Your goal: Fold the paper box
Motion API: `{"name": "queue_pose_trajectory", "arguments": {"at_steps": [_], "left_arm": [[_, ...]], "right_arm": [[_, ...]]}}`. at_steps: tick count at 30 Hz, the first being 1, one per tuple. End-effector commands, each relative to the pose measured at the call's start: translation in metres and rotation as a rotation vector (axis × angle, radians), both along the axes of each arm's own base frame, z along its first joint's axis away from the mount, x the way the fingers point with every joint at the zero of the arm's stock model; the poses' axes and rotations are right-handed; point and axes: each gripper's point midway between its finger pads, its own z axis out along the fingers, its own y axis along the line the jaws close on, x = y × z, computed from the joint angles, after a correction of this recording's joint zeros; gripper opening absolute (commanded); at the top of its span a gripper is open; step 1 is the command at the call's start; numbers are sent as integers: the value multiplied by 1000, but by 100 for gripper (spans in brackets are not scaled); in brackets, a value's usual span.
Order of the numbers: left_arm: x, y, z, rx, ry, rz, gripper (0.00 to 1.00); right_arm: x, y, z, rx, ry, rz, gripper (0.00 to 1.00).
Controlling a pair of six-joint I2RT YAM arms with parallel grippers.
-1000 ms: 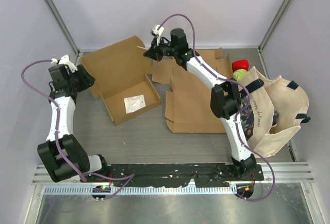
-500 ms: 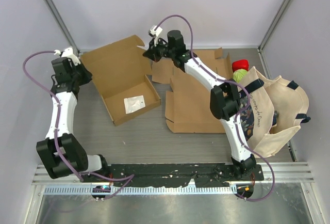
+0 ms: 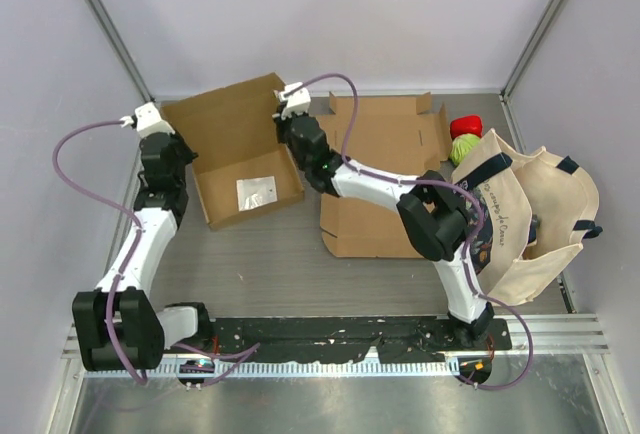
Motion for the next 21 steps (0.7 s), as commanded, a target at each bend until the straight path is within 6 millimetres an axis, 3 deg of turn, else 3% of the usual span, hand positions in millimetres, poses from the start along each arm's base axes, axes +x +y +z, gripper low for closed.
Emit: {"name": "queue_pose_trajectory", "arguments": {"at_steps": [1, 5, 11, 17, 21], "left_arm": [[1, 2, 52, -25, -293, 55, 0], [-13, -12, 21, -55, -288, 35, 0], [-33, -27, -1, -87, -288, 7, 0], [-53, -29, -22, -130, -257, 21, 0], [-63, -23, -35, -126, -243, 48, 0]], "right_arm": [[-23, -33, 59, 260, -198, -121, 1], [-37, -44, 36, 304, -218, -127, 1], [-51, -58, 11, 323, -211, -162, 1], [-75, -65, -4, 288, -249, -172, 2], [-92, -71, -17, 249, -250, -181, 12]]}}
